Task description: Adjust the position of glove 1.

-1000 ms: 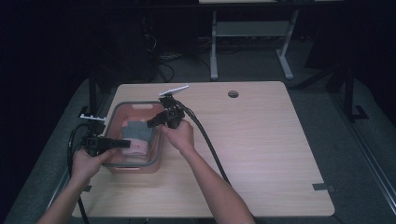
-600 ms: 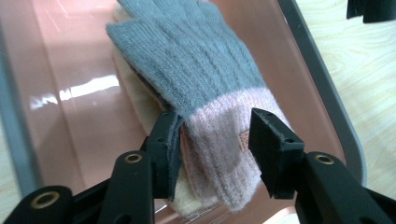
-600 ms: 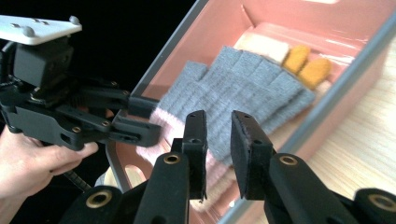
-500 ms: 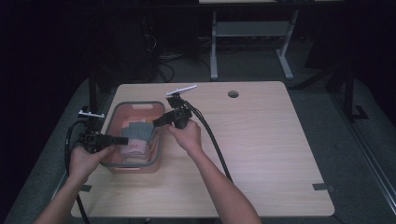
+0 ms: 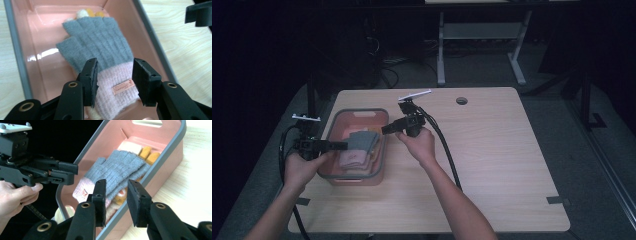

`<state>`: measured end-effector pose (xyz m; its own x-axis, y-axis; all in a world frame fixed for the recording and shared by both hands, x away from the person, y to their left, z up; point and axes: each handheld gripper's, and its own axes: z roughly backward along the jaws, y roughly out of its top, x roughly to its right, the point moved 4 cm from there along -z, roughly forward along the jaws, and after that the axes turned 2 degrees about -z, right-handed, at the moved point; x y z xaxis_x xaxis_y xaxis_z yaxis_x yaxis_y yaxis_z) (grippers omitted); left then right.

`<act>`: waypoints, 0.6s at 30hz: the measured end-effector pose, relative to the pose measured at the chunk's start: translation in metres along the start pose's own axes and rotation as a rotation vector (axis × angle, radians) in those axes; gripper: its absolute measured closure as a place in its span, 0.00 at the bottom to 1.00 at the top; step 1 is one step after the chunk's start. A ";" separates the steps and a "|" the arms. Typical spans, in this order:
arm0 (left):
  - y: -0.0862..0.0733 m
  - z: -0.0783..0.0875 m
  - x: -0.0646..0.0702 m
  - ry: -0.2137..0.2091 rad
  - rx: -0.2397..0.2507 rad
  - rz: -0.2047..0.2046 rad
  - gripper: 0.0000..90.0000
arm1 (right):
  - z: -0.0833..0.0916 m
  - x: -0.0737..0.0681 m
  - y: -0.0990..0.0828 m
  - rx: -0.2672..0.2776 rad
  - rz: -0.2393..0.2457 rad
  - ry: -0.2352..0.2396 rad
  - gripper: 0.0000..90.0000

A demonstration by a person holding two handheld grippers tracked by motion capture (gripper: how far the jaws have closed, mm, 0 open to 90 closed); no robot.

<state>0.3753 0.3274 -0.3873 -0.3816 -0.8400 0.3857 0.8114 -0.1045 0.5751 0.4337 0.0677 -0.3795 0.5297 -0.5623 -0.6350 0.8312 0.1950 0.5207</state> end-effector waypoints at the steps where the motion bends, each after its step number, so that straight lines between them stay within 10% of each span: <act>1: 0.001 0.000 0.001 0.002 0.004 -0.004 0.62 | 0.001 0.000 0.000 0.002 0.000 0.001 0.75; 18: 0.012 -0.004 0.018 -0.041 0.038 -0.017 0.54 | 0.025 0.013 -0.003 0.032 -0.005 0.000 0.64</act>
<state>0.3796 0.3096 -0.3764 -0.4136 -0.8155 0.4048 0.7878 -0.0976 0.6082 0.4337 0.0399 -0.3751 0.5255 -0.5635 -0.6374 0.8279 0.1663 0.5356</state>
